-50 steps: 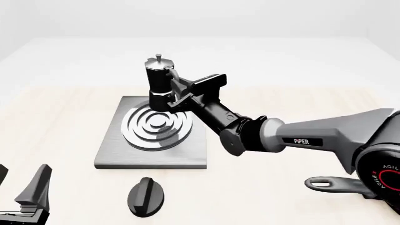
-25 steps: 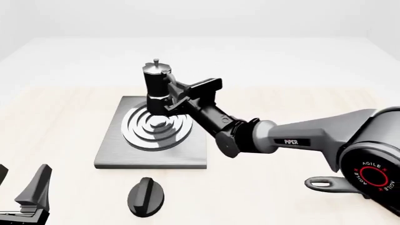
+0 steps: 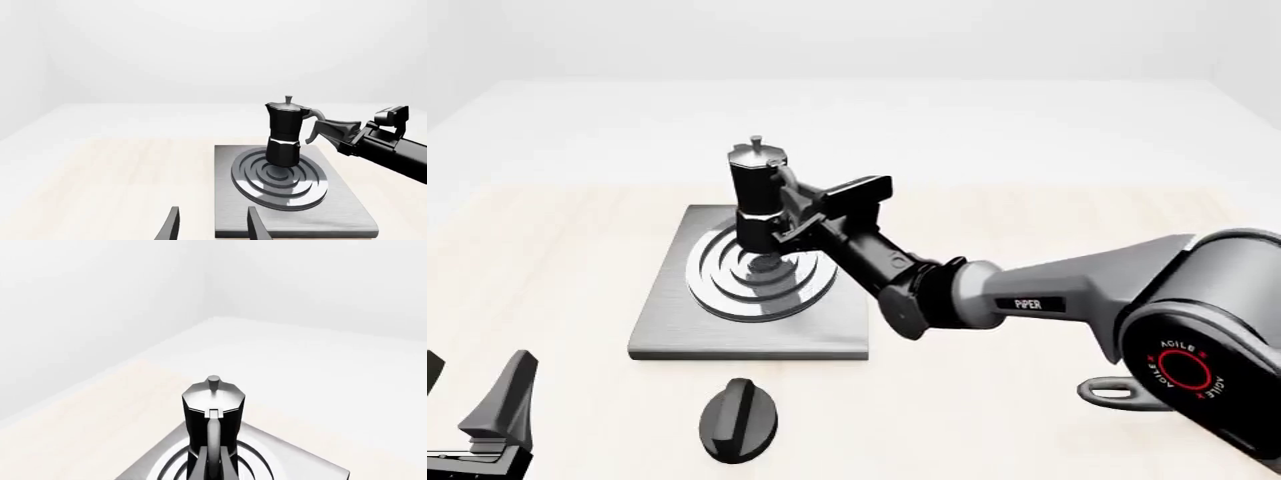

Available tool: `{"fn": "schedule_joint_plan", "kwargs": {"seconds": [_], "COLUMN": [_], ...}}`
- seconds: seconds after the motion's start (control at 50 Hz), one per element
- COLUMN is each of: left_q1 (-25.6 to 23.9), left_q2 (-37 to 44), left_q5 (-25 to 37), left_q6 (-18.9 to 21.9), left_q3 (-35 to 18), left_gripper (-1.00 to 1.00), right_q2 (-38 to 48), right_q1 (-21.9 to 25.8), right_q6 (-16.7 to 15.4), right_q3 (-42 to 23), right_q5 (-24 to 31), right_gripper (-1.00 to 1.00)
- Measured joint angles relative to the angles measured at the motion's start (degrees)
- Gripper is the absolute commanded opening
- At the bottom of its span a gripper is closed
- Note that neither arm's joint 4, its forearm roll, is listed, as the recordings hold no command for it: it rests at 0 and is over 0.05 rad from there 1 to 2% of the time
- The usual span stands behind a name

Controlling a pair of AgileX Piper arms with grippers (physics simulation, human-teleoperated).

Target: Put the moka pot on the stove.

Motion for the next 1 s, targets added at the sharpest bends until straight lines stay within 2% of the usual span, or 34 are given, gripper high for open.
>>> {"fn": "schedule_joint_plan", "kwargs": {"seconds": [1.0], "left_q1": [0.0], "left_q2": [0.0], "left_q5": [0.0], "left_q6": [0.0], "left_q3": [0.0], "left_gripper": [1.00], "right_q2": [3.7], "right_q1": [-0.5], "right_q6": [1.2], "right_q3": [-1.9], "right_q5": [-0.6], "right_gripper": [-1.00]}}
